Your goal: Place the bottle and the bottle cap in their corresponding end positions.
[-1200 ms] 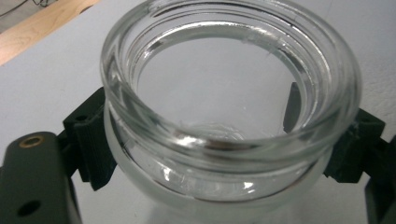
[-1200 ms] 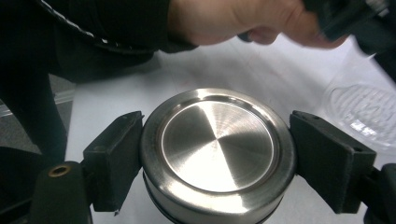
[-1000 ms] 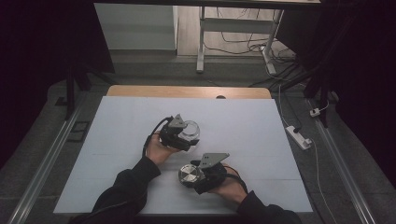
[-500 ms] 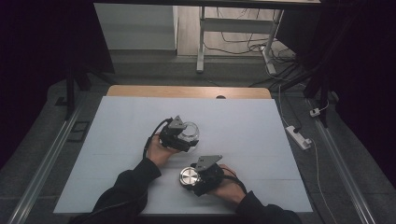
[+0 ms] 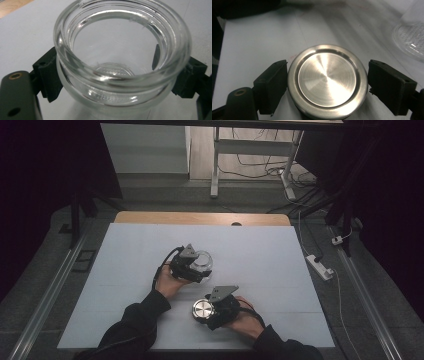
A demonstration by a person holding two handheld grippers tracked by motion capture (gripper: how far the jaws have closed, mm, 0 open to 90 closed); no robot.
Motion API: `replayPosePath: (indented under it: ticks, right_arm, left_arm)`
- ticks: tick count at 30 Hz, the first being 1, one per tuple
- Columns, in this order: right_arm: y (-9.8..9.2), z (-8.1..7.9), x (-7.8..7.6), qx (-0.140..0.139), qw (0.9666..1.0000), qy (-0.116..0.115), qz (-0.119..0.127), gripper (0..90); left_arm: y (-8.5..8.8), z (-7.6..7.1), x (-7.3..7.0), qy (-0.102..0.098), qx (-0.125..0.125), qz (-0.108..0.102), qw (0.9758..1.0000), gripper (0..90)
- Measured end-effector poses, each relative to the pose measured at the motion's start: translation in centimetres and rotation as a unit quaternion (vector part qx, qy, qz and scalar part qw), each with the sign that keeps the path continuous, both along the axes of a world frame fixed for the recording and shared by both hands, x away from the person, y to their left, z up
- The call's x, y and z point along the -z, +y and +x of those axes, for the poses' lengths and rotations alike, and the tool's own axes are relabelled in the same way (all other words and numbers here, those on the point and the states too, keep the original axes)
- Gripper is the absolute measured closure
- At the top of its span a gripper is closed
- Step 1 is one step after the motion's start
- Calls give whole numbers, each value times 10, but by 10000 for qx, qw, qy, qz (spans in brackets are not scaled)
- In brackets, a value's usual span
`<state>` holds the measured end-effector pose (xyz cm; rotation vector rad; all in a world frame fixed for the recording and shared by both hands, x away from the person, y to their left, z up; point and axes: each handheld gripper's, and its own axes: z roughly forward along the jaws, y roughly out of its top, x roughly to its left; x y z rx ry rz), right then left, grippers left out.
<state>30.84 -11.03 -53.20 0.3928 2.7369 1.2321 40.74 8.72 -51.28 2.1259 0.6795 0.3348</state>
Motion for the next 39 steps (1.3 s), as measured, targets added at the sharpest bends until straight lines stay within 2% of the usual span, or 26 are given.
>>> replayPosePath:
  ticks: [3, 6, 15, 18, 22, 28, 33, 39]
  right_arm:
    - [-2, 0, -3, 45, 10000, 21, 66, 152]
    - [-4, 1, -6, 94, 9998, 23, 145, 144]
    - [-14, 1, -18, 254, 9992, 14, 299, 111]
    - [-17, 1, -21, 307, 9990, 9, 327, 95]
    - [-23, 1, -26, 442, 9983, 43, 379, 69]
    - [-33, 2, -34, 675, 9967, 61, 449, 14]
    - [-45, 0, -39, 853, 9955, 25, 416, 6]
    - [-67, -3, -43, 1195, 9916, -87, 482, 0]
  left_arm:
    - [3, -2, -4, 7, -3, 12, 10000, 98]
    - [6, -3, -6, 96, 10, 24, 10000, 59]
    - [13, -13, -9, 238, 18, 90, 9997, 16]
    - [18, -18, -10, 298, -10, 76, 9995, 13]
    - [29, -25, -14, 460, -17, -89, 9989, 0]
    - [44, -41, -19, 596, -26, -346, 9976, 0]
    - [59, -58, -23, 573, -114, -481, 9971, 0]
    - [79, -85, -25, 536, -273, -481, 9970, 0]
